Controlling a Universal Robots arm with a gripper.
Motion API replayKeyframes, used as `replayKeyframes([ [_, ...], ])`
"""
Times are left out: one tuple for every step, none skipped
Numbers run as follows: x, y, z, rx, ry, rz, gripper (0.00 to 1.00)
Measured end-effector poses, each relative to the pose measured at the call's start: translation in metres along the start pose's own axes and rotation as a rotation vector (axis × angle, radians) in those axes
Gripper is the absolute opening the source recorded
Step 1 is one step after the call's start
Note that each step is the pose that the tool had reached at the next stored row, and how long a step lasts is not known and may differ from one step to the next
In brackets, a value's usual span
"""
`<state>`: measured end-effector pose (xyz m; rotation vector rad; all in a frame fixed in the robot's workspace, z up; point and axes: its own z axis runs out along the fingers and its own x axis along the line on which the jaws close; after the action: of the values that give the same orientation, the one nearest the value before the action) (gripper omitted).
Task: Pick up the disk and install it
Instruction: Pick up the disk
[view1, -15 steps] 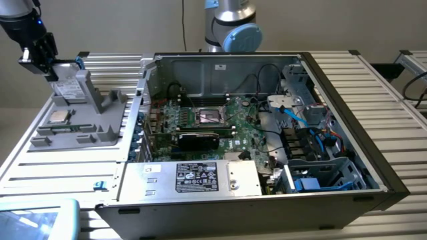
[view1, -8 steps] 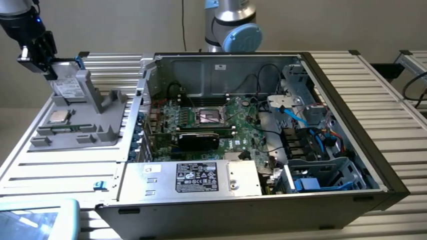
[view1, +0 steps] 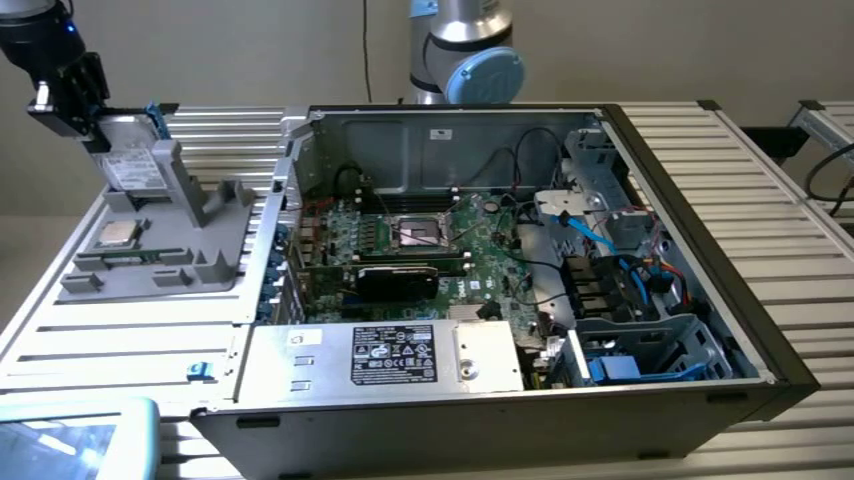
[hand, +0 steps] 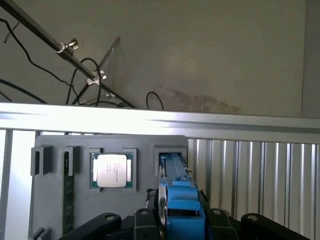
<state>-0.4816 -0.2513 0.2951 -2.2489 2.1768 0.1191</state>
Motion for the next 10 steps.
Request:
replayKeyframes([
  [0.000,0.0001,-0.0017,0.0000,0.0000,0.000,0.37],
  [0.000,0.0002,-0.0034,-0.0001,0.0000,0.000,0.37],
  [0.000,0.0002,-0.0052,-0.0001,0.0000,0.000,0.37],
  [0.000,0.0004,-0.0081,-0.0001,0.0000,0.000,0.37],
  [-0.001,0.0005,-0.0122,0.0002,0.0000,0.000,0.37],
  [-0.001,0.0008,-0.0165,0.0002,0.0000,0.000,0.37],
  [-0.001,0.0009,-0.0204,0.0005,0.0001,0.000,0.37],
  [-0.001,0.0011,-0.0236,0.0008,0.0001,0.000,0.37],
  [-0.002,0.0012,-0.0267,0.0008,0.0001,0.000,0.37],
  [-0.002,0.0014,-0.0304,0.0011,0.0001,0.000,0.37],
])
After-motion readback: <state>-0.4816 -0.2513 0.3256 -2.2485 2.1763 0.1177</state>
